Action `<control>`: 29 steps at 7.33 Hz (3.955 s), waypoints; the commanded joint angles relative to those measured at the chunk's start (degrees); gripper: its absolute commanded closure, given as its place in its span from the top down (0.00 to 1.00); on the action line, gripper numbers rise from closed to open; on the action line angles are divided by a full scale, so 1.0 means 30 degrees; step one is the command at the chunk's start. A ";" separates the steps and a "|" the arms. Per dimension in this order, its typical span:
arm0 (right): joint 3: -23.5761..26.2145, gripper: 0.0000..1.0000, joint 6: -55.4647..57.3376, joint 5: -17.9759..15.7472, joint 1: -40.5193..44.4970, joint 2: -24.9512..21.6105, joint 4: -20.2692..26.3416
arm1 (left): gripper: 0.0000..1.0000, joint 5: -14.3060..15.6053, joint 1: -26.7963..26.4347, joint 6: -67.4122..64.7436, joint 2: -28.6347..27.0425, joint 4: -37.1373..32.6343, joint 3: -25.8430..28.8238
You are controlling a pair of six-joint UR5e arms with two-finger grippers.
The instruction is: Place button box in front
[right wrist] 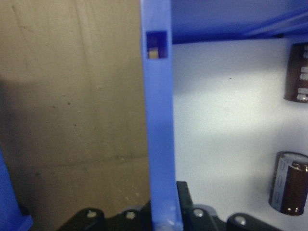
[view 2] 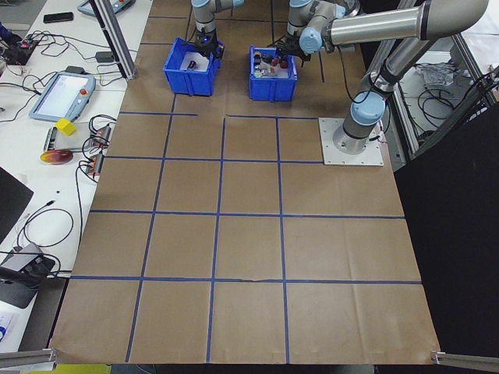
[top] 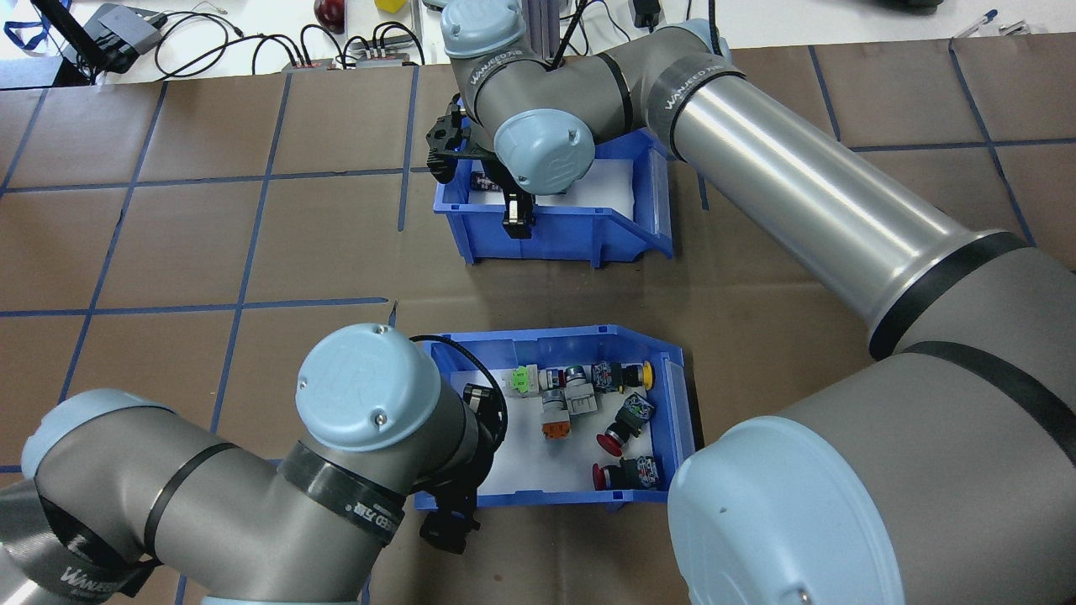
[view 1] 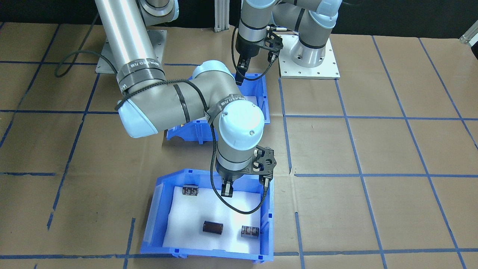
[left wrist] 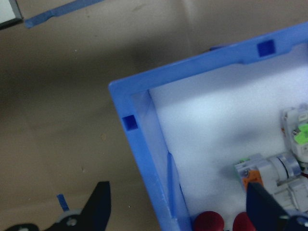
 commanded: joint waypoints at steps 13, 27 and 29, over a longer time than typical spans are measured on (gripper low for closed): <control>0.9959 0.06 -1.5728 -0.0774 -1.2248 -1.0031 0.0063 | 0.00 0.0475 0.2595 0.0793 -0.1922 0.2570 0.1830; 1.5969 0.07 -1.5350 -0.0804 -1.2777 -1.5042 -0.0172 | 0.00 -0.6175 0.4984 -0.0983 -1.3594 0.2715 1.4095; 1.7288 0.07 -1.4972 -0.0745 -1.2718 -1.6213 -0.0171 | 0.00 -0.6908 0.5218 -0.0724 -1.2972 0.2860 1.2888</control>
